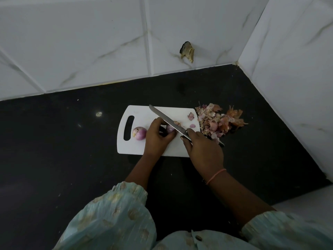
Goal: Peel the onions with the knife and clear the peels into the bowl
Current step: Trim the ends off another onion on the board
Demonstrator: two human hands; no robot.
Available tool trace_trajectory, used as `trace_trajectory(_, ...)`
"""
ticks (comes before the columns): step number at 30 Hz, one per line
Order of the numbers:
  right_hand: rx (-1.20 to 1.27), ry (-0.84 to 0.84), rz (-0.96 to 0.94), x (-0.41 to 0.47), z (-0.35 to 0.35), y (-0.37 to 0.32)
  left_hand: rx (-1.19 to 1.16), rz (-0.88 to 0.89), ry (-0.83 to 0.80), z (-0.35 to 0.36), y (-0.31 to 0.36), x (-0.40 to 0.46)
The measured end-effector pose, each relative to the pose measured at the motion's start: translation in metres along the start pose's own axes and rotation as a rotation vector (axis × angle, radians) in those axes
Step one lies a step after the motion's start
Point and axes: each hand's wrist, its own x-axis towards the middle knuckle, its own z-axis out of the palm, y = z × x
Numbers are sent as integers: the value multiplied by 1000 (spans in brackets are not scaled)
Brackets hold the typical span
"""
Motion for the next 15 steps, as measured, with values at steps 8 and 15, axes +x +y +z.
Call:
trace_trajectory(8, 48, -30, 38, 7, 2, -5, 84, 66, 11, 0, 4, -1)
trace_trajectory(15, 139, -37, 64, 5, 6, -1, 119, 77, 19, 2, 1, 1)
